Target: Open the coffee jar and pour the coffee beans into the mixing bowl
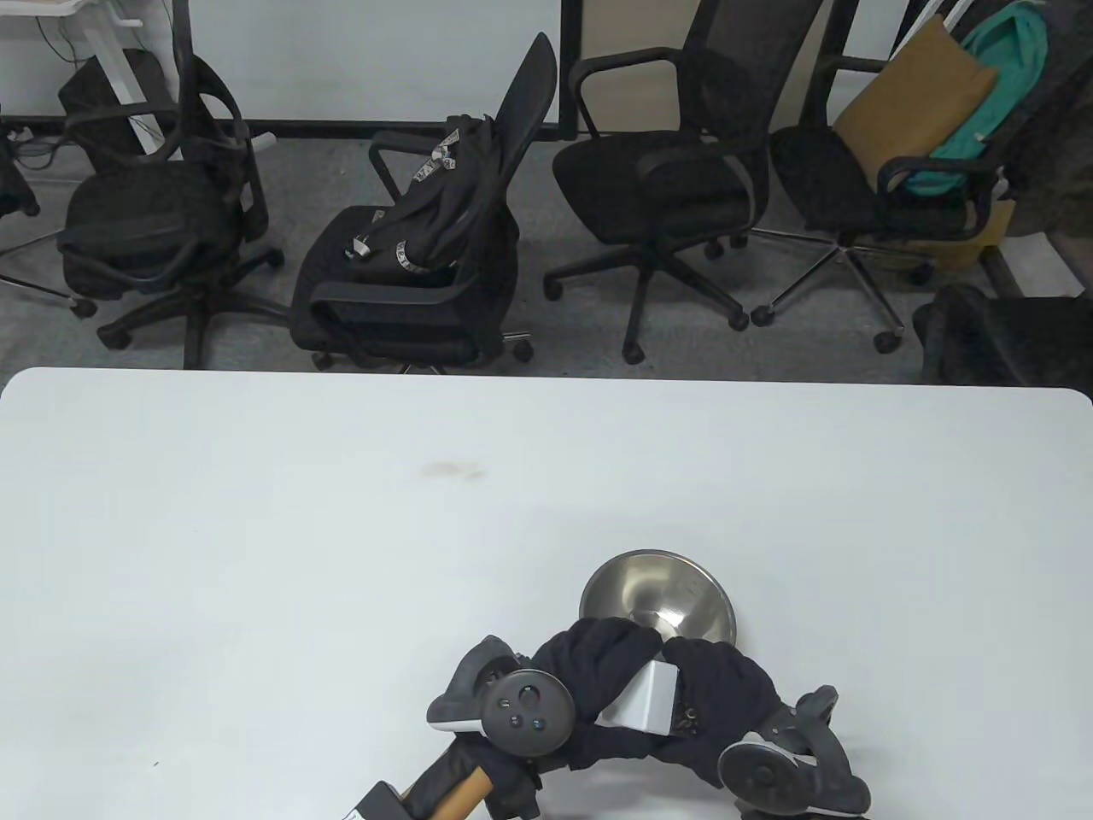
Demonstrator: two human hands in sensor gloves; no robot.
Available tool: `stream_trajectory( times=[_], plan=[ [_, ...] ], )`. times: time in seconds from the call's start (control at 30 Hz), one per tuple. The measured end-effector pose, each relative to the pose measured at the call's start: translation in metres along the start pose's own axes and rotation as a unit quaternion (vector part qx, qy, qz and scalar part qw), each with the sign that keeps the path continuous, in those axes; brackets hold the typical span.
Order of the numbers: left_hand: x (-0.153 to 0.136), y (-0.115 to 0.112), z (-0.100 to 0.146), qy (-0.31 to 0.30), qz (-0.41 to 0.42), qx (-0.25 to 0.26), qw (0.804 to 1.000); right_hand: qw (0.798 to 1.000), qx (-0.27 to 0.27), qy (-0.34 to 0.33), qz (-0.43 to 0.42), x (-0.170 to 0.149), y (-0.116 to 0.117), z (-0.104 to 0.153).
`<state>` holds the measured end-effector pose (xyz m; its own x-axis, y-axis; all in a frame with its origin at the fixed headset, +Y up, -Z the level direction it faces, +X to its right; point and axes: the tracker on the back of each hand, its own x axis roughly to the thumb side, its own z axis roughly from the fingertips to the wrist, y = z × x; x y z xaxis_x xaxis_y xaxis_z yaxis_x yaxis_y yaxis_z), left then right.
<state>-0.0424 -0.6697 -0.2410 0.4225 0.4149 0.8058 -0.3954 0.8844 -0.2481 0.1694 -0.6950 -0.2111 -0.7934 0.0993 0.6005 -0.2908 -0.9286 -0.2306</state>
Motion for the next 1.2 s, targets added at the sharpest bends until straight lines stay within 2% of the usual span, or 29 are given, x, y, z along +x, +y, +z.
stream_trajectory(
  times=[0.17,0.3,0.5,0.63,0.83,1.0,1.1,1.17,1.2],
  plan=[
    [-0.002,0.0,0.001,0.029,0.011,0.017,0.999,1.0,-0.004,-0.001,0.003,0.0,0.0,0.0],
    [-0.005,-0.003,0.002,0.082,0.048,0.04,0.995,1.0,-0.008,0.001,0.019,0.002,0.0,0.0],
    [-0.006,-0.007,0.005,0.182,0.119,0.062,0.974,1.0,-0.013,0.006,0.025,0.003,0.0,0.0],
    [-0.006,-0.009,0.007,0.22,0.145,0.076,0.962,0.999,-0.018,0.01,0.035,0.006,0.0,0.0],
    [-0.003,-0.012,0.007,0.238,0.166,0.076,0.954,0.999,-0.019,0.014,0.037,0.007,0.001,-0.001],
    [-0.005,-0.008,0.009,0.24,0.152,0.049,0.957,0.999,-0.015,0.018,0.025,0.006,0.0,-0.001],
    [-0.005,0.001,0.01,0.195,0.109,0.055,0.973,0.999,-0.016,0.022,0.022,0.004,-0.001,-0.001],
    [-0.007,0.005,0.006,0.056,0.082,0.044,0.994,0.999,-0.015,0.021,0.02,0.002,-0.001,0.0],
    [-0.007,0.006,0.005,0.025,0.074,0.039,0.996,1.0,-0.015,0.02,0.019,0.001,-0.001,0.0]
  ],
)
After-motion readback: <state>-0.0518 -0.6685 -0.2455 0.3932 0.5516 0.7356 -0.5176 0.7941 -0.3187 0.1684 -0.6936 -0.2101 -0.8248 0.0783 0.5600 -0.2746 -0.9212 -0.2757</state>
